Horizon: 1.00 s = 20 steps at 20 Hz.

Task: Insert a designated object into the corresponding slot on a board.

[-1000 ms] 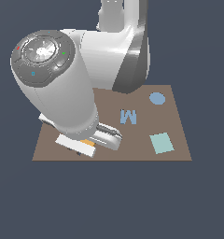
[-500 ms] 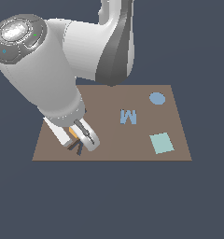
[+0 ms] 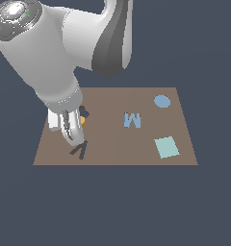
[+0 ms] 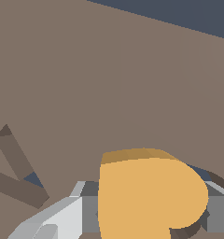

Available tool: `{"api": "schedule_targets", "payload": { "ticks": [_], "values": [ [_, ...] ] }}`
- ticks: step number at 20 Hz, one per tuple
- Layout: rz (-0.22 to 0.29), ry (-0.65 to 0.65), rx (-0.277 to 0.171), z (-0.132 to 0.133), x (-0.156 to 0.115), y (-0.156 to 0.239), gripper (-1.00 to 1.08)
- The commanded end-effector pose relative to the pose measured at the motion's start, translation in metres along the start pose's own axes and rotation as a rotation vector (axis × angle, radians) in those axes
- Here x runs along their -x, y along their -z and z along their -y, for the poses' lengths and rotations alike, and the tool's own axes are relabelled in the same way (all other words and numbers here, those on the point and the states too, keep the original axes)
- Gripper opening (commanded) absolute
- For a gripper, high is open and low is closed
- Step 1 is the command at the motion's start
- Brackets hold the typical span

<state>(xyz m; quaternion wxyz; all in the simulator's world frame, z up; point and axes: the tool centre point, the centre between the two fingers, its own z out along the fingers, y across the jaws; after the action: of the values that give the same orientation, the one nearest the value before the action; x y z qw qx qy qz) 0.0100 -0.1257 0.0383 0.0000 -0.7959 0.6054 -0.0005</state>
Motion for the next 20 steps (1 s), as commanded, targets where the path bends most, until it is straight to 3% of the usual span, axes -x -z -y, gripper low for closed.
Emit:
{"api": "schedule_targets", "payload": {
  "ticks": [1,10,20],
  "values": [
    [0.0,-0.098,-0.001,-0.009,0.002,0.001,-1.0],
    [0.0,-0.337,0.0,-0.031,0.011,0.002,-1.0],
    [0.001,-0.444,0.0,-0.04,0.017,0.002,-1.0]
  ]
}}
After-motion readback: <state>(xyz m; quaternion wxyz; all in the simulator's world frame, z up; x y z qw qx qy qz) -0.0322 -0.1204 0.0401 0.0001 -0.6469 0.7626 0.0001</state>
